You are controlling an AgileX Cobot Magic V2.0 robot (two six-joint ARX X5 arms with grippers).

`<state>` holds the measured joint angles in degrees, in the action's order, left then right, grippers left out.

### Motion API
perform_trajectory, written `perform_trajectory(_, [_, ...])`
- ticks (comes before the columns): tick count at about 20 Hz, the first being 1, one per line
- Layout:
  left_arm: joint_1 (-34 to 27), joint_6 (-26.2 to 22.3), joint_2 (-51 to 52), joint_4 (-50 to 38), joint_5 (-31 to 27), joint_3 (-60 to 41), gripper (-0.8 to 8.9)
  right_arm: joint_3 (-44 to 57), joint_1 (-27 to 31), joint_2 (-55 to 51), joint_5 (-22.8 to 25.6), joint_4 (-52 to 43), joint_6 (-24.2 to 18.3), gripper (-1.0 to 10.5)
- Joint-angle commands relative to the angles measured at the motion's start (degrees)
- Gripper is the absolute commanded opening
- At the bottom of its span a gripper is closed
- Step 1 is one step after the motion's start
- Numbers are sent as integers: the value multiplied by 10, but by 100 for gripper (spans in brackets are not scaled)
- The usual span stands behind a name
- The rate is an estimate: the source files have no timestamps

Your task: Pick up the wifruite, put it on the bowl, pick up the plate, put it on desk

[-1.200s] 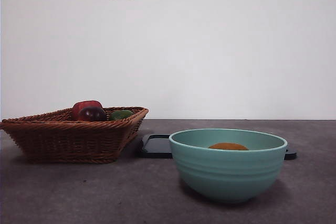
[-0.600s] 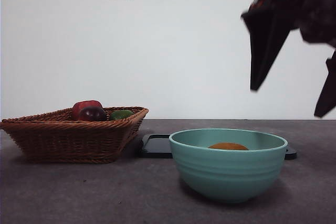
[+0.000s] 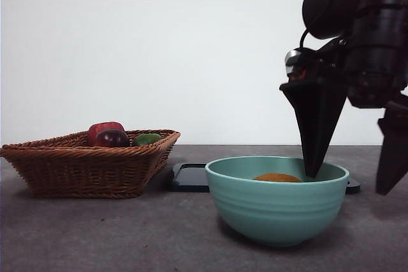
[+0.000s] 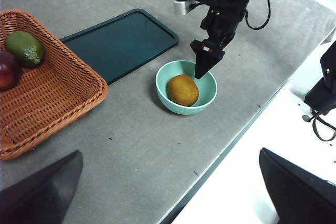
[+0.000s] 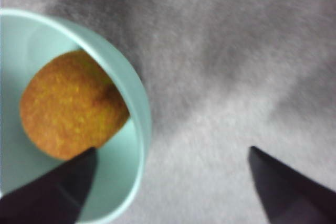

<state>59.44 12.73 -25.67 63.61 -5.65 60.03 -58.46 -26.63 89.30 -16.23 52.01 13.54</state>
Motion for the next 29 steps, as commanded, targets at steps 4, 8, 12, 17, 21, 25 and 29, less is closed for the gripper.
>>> perform_trajectory(4, [6, -7, 0, -6, 1, 4, 626, -10, -18, 15, -2, -26, 0, 253])
perform_trajectory(8, [6, -7, 0, -6, 1, 4, 626, -10, -22, 23, -2, -28, 4, 178])
perform_trajectory(12, [6, -7, 0, -6, 1, 4, 626, -10, -30, 25, -2, -35, 7, 10])
perform_trajectory(17, [6, -7, 0, -6, 1, 4, 626, -13, -32, 30, -2, -48, 16, 10])
perform_trajectory(21, [6, -7, 0, -6, 1, 4, 626, -64, -21, 30, 7, -25, 23, 10])
perform_trajectory(25, [6, -7, 0, -6, 1, 4, 626, -171, 2, 66, 13, 30, 9, 10])
perform_trajectory(29, [6, -7, 0, -6, 1, 4, 626, -306, 22, 150, 17, 88, -14, 10])
